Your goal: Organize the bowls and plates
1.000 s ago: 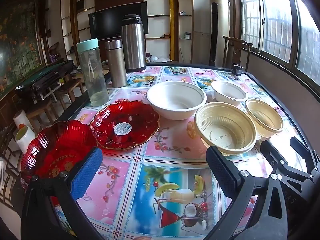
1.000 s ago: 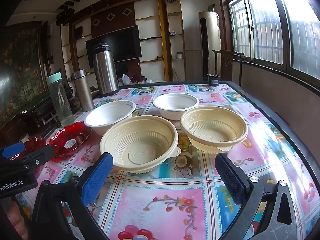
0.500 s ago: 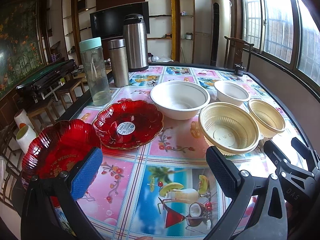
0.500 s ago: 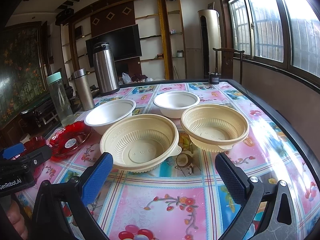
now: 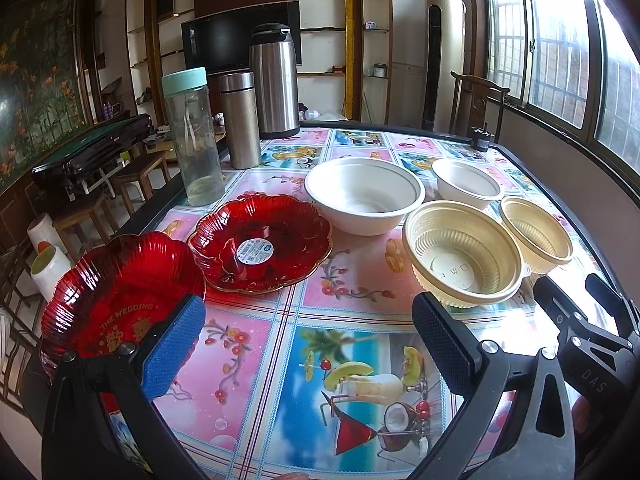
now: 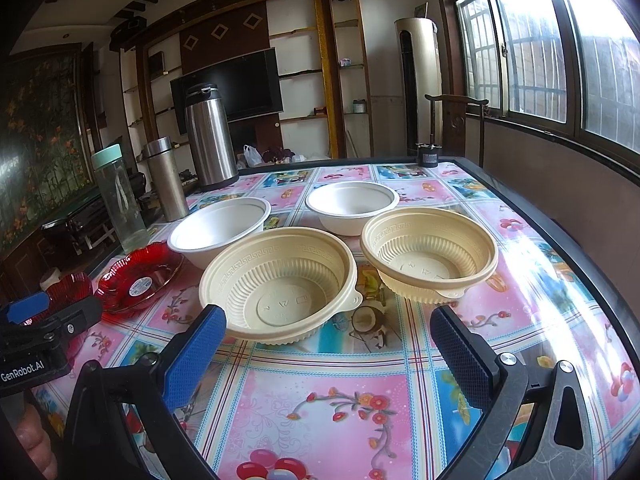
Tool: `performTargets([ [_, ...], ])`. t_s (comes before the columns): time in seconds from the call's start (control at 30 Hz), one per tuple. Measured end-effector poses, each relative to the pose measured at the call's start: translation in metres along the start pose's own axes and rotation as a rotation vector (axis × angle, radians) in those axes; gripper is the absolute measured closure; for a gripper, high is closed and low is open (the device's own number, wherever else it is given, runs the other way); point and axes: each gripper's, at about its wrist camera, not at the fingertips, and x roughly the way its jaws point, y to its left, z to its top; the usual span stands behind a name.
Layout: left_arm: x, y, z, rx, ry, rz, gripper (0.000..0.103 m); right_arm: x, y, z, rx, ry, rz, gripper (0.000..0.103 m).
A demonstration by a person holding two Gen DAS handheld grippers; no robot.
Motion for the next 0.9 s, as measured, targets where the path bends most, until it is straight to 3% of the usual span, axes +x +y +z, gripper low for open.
performTargets([
  [0.9, 0.0005, 0.0033, -0.0024, -0.005, -0.001, 0.004, 0.0, 0.0, -0.0004, 0.0006, 0.001, 0.002, 0.0, 0.0],
])
